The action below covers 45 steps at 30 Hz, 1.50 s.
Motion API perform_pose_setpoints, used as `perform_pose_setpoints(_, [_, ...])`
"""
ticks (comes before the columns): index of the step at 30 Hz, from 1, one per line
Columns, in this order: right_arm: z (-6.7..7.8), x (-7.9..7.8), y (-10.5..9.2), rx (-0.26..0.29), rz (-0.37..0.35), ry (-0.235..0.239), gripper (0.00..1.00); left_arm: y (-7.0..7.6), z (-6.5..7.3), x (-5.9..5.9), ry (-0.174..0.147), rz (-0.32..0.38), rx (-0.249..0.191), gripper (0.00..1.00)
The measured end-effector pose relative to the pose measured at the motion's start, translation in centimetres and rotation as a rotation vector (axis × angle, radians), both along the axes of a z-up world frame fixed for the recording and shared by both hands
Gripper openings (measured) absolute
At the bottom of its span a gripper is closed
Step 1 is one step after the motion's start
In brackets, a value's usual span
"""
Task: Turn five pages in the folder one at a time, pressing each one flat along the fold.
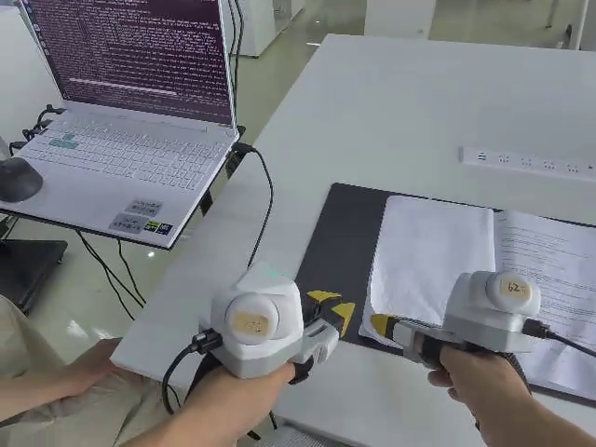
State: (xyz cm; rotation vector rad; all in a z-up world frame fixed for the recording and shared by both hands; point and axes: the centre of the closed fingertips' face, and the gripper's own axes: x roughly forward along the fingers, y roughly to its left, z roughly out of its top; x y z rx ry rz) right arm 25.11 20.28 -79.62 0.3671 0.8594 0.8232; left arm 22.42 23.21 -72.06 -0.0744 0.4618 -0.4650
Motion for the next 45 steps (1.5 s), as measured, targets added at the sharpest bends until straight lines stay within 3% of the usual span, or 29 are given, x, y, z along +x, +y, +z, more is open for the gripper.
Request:
perform_pose_setpoints(8, [-0.2, -0.4, -0.1, 0.035, 0.006, 0.002, 0.05, -0.8, -1.4, 0.6, 0.028, -0.025, 0.027, 0.07])
perform_pose_setpoints(12, [0.2, -0.9, -1.3, 0.051, -0.012, 0.001, 0.05, -2.0, -2.3, 1.2, 0.036, -0.061, 0.047, 0.06])
perform_pose_setpoints(18, [0.6, -0.2, -5.1, 0.057, -0.089, -0.008, 0.03, -4.2, -4.9, 2.0, 0.078, -0.14, 0.108, 0.07])
perform_pose_setpoints(24, [0.9, 1.1, -8.7, 0.073, -0.178, -0.007, 0.02, -5.7, -6.9, 3.1, 0.104, -0.17, 0.147, 0.08])
perform_pose_setpoints(30, [1.1, 2.3, -11.5, 0.083, -0.241, -0.007, 0.03, -6.1, -8.3, 4.2, 0.109, -0.159, 0.189, 0.1])
perform_pose_setpoints(36, [1.3, 4.0, -13.3, 0.101, -0.287, 0.001, 0.02, -5.9, -9.7, 4.4, 0.128, -0.138, 0.247, 0.1])
perform_pose_setpoints(37, [1.5, 4.2, -13.4, 0.106, -0.289, 0.0, 0.02, -5.8, -9.5, 4.4, 0.104, -0.134, 0.253, 0.09])
perform_pose_setpoints(38, [1.5, 4.3, -13.4, 0.106, -0.291, 0.0, 0.02, -5.7, -9.6, 4.3, 0.11, -0.126, 0.253, 0.08])
perform_pose_setpoints(45, [2.2, 6.3, -13.4, 0.135, -0.307, 0.024, 0.02, -5.6, -9.7, 4.3, 0.068, -0.117, 0.267, 0.09])
